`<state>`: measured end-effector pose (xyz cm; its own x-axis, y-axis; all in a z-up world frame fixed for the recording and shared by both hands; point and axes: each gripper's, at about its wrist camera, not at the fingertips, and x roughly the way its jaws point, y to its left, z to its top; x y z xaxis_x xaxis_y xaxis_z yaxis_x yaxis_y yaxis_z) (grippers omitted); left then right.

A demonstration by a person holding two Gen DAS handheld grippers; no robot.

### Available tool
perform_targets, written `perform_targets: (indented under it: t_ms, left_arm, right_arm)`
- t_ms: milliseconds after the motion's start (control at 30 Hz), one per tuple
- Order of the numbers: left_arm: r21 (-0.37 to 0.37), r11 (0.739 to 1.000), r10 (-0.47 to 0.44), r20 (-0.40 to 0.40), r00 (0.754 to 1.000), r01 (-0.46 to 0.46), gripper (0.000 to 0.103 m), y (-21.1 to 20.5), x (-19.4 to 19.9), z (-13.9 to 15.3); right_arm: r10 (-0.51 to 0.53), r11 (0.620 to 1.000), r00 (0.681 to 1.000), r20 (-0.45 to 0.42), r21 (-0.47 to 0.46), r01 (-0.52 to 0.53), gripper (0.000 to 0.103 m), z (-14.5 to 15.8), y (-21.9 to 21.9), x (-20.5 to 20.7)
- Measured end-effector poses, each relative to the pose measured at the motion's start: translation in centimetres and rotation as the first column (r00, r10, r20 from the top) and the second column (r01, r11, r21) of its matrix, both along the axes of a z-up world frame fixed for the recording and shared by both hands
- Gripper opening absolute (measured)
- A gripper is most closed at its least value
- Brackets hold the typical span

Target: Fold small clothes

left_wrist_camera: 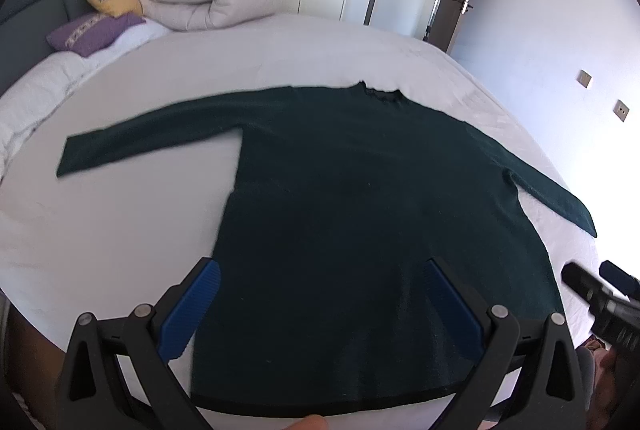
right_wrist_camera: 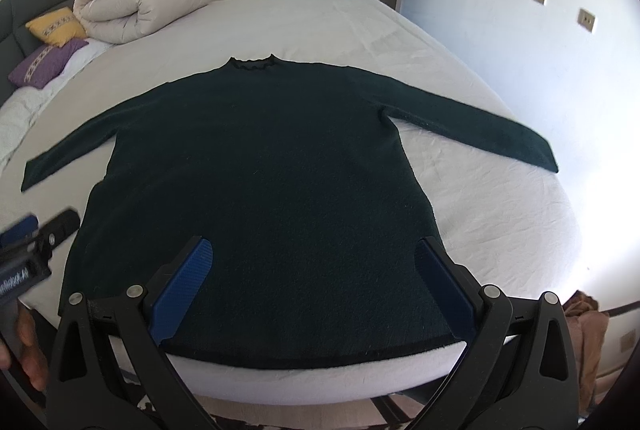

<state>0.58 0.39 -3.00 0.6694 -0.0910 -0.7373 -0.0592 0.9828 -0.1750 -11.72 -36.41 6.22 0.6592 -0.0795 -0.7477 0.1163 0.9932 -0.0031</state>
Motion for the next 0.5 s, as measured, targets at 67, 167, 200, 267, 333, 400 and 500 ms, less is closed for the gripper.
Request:
perform_targets:
  t_ms: [67,167,200,267,333,400,500]
  left_arm:
    - [-0.003,1.0,-0.014,-0.038,0.999,0.014,0.103,-0.6,0.8,-0.6]
    - [-0.022,1.0,-0.02,-0.069,0.997,0.019,0.103,-1.4,2.4,-0.9]
    - [-0.038,0.999,-0.018,-0.072,0.997,0.015,0.103,-1.6,2.9,-0.8]
    - [-0.085,0.996,-0.017,-0.073,0.997,0.011,0.103,-1.9,4.3,-0.4]
    - [-0.14,0.99,-0.041,-0.06,0.997,0.033,0.103,-2.6,5.6,-0.1]
    - [-0.207,0.975,-0.089,-0.054,0.995,0.076,0.103,-3.5,7.2,0.0]
    - [-0.23,0.969,-0.114,-0.107,0.988,0.088,0.103,-5.4,9.3,-0.4]
  right_arm:
    - [-0.009,1.0,1.0,-0.002,0.029,0.009,0.103,-0.1,-1.5,0.8]
    - [-0.043,0.997,0.999,0.002,0.065,0.043,0.103,-0.1,-4.8,2.3]
    - [-0.058,0.995,0.998,0.008,0.079,0.057,0.103,0.0,-6.2,2.9]
    - [-0.081,0.991,0.997,0.016,0.11,0.078,0.103,-0.1,-8.9,4.0]
    - [-0.109,0.98,0.994,0.017,0.167,0.105,0.103,-0.4,-12.4,5.4]
    - [-0.148,0.959,0.989,0.03,0.247,0.136,0.103,-0.7,-16.2,6.6]
    - [-0.216,0.896,0.975,0.045,0.407,0.18,0.103,-1.9,-22.7,8.2]
